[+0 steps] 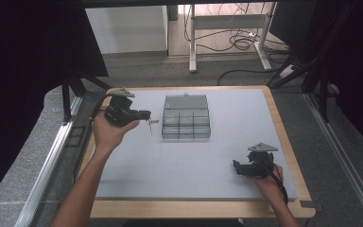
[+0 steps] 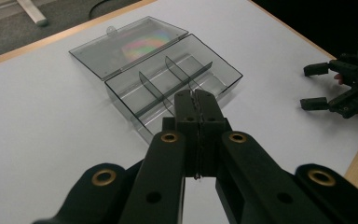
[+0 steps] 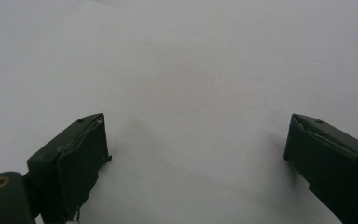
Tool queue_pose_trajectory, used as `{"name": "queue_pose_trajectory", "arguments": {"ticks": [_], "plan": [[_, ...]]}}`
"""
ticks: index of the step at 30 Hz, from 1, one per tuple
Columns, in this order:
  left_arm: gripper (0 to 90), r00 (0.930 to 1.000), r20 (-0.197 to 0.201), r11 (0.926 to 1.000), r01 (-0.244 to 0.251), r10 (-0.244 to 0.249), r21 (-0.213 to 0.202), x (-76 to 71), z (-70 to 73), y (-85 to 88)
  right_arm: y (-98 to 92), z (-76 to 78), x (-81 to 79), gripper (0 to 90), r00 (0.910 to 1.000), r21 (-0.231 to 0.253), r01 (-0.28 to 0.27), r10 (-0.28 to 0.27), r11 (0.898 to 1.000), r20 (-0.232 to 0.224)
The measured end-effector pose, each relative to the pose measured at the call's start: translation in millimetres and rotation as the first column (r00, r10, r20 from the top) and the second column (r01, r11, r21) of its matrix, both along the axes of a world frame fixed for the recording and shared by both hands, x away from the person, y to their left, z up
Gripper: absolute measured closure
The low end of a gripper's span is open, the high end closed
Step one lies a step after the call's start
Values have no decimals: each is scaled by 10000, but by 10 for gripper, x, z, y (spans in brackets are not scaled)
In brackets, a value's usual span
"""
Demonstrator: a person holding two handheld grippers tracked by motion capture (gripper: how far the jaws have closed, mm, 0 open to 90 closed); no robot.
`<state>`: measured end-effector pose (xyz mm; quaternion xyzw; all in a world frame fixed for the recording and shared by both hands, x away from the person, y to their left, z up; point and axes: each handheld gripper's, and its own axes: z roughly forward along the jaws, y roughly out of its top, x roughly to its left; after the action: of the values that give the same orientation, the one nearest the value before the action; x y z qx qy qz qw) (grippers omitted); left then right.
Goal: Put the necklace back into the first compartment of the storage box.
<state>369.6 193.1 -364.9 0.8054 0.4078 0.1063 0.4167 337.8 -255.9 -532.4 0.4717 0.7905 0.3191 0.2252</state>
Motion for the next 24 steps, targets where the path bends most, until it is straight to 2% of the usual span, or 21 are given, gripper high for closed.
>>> {"name": "queue_pose_trajectory", "arguments": {"ticks": [7, 13, 21, 24], "plan": [[900, 9999, -143, 10000, 0, -1, -30, 131, -43, -93, 1, 0, -1, 59, 10000, -4, 4, -4, 10000, -1], [900, 9997, -236, 9994, -72, 80, 344, 298, -75, -172, 1, 0, -1, 59, 10000, -4, 5, -5, 10000, -3], [900, 9990, -427, 9988, -75, 96, 487, 491, -155, -316, 0, 0, -1, 59, 10000, -5, 1, -1, 10000, -12], [900, 9989, -462, 9974, -70, 104, 718, 601, -201, -407, 1, 0, 0, 59, 10000, -9, 6, -6, 10000, -9]]}}
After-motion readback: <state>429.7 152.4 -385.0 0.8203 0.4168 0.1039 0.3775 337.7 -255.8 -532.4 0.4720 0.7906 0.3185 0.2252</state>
